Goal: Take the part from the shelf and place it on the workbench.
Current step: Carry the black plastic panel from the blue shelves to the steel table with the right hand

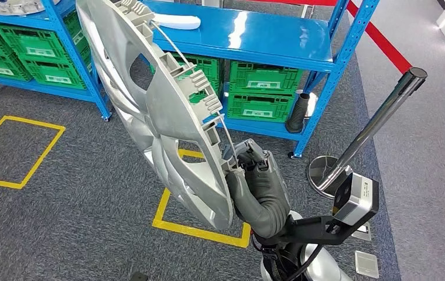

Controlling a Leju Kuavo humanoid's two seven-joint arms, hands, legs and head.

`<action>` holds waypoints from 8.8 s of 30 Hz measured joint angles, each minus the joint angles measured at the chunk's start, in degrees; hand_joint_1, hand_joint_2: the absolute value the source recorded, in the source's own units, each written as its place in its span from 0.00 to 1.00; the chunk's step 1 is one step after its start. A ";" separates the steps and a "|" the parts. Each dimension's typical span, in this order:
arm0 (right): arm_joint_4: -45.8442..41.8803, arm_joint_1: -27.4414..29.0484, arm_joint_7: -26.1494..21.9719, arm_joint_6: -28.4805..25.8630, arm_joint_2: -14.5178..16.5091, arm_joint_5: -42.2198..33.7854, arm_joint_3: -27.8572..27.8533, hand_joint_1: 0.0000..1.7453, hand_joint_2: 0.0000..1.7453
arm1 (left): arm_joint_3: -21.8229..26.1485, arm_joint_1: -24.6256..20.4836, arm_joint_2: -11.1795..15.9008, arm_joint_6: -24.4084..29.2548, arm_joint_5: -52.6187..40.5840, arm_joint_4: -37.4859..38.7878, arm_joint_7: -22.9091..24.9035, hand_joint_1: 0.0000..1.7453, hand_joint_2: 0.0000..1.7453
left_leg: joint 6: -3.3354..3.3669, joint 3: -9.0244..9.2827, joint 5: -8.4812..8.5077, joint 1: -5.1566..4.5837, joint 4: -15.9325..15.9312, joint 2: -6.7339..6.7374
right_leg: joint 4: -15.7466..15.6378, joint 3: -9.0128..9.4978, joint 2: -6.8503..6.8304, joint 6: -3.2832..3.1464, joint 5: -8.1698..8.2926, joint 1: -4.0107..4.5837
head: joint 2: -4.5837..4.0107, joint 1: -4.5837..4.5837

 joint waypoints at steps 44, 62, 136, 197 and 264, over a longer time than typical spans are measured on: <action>0.10 0.77 0.28 -0.68 -0.40 0.83 0.04 1.00 1.00 | -0.10 -0.24 0.18 0.04 -0.48 -0.17 0.77 0.00 1.00 | -1.77 -6.00 3.14 0.08 2.24 -6.51 | -2.85 3.87 3.66 -1.28 -0.33 -0.59 | 0.00 -0.08; 0.12 0.68 0.37 -0.68 -0.42 0.83 -0.02 1.00 1.00 | -0.10 -0.29 0.25 0.08 -0.32 -0.36 1.23 0.00 1.00 | -0.03 -5.08 3.13 -0.25 1.65 0.68 | 2.39 3.01 -2.27 0.43 -5.31 -0.57 | 0.00 -0.51; 1.16 -0.14 0.56 0.19 -0.28 -0.02 0.20 1.00 1.00 | 0.09 0.34 0.75 0.72 1.59 -0.61 0.79 0.00 1.00 | -1.11 -6.82 2.71 -0.16 3.48 -6.78 | -2.61 2.31 3.68 -1.30 0.59 -0.26 | 0.00 0.03; 3.93 -0.27 0.38 1.24 1.08 -1.80 0.28 1.00 1.00 | 0.14 1.12 1.67 1.41 1.80 -1.50 1.00 0.00 1.00 | -1.09 -6.58 2.77 0.15 3.17 -7.25 | -3.19 2.43 3.92 -1.23 0.97 -0.36 | 0.00 0.10; 5.04 -9.19 1.42 -5.13 1.17 -2.91 -4.24 1.00 1.00 | 0.14 0.65 1.07 -1.97 2.68 -1.75 1.90 0.00 1.00 | -0.89 -4.74 1.67 0.43 2.64 0.25 | -3.93 3.97 -0.90 0.66 0.13 -0.53 | 0.00 -0.59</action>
